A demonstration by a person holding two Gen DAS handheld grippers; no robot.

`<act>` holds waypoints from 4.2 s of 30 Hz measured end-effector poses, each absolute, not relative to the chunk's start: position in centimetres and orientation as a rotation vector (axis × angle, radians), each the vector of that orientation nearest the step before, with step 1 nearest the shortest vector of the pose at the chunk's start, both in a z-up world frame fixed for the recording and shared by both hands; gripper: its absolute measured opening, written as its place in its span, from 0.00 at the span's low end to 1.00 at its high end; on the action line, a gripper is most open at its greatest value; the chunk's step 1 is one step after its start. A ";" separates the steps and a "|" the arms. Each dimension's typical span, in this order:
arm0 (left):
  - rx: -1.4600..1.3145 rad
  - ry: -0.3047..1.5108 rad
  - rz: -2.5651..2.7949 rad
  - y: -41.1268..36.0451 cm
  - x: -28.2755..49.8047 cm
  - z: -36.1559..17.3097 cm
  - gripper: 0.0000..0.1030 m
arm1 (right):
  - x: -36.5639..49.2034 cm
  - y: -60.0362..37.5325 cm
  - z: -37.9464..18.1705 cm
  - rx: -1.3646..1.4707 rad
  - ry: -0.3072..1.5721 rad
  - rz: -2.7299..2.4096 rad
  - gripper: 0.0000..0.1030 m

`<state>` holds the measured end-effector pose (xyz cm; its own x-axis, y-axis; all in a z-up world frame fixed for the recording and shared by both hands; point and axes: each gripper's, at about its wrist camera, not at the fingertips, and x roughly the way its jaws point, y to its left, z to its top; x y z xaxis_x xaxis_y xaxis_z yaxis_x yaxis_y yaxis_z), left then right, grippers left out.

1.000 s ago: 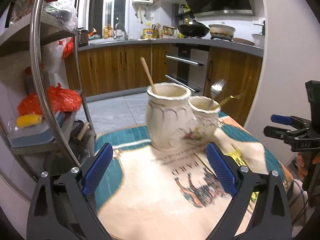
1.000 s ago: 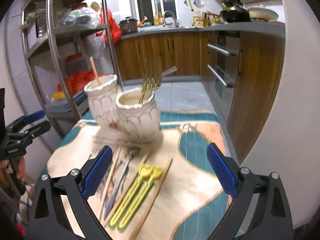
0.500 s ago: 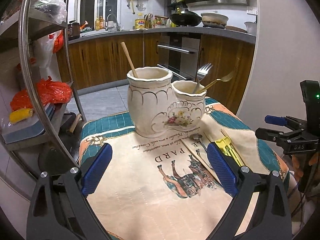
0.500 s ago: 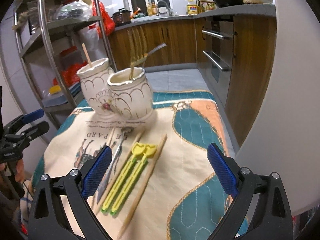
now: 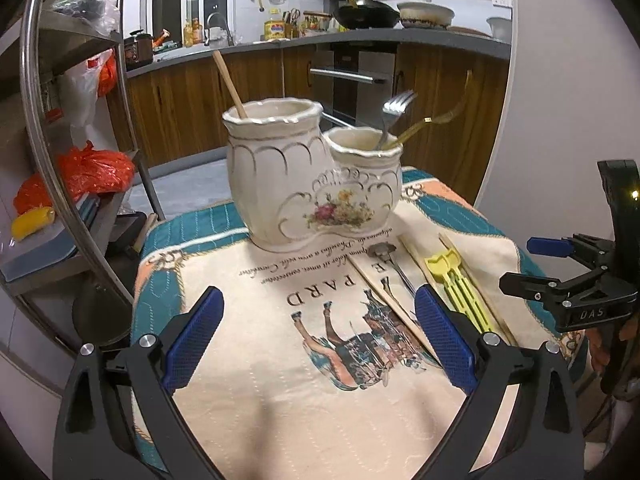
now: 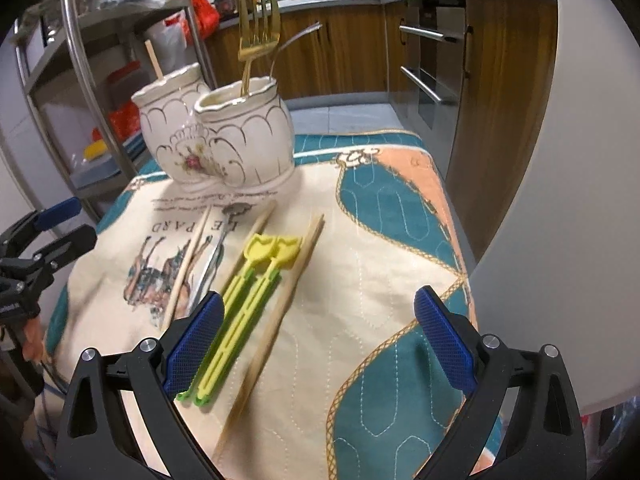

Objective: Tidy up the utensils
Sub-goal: 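Move both open grippers back toward the spoon and remaining chopsticks, then close the right gripper on a wooden chopstick while the left gripper grasps another chopstick, then lift the chopstick toward the tall pot while the left gripper carries its chopstick there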

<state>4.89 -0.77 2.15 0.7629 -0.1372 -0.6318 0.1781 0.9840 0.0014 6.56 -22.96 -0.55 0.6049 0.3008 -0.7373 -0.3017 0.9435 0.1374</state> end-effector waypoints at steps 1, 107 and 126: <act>0.062 0.693 -0.173 -1.0 5.0 1.8 0.92 | 6.6 -22.9 -0.7 -0.001 0.862 0.348 0.93; -0.042 0.891 -0.070 5.5 15.1 -1.4 0.28 | 10.8 -15.9 11.5 0.069 0.425 0.639 0.07; -0.062 0.783 -0.160 7.7 10.6 2.2 0.04 | 11.4 -17.1 12.0 0.116 0.403 0.624 0.07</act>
<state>10.65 7.66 2.20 0.6977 -0.1664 -0.6968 0.1203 0.9861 -0.1150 11.38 -17.07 12.02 0.7368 0.5892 -0.3316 -0.5447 0.8078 0.2252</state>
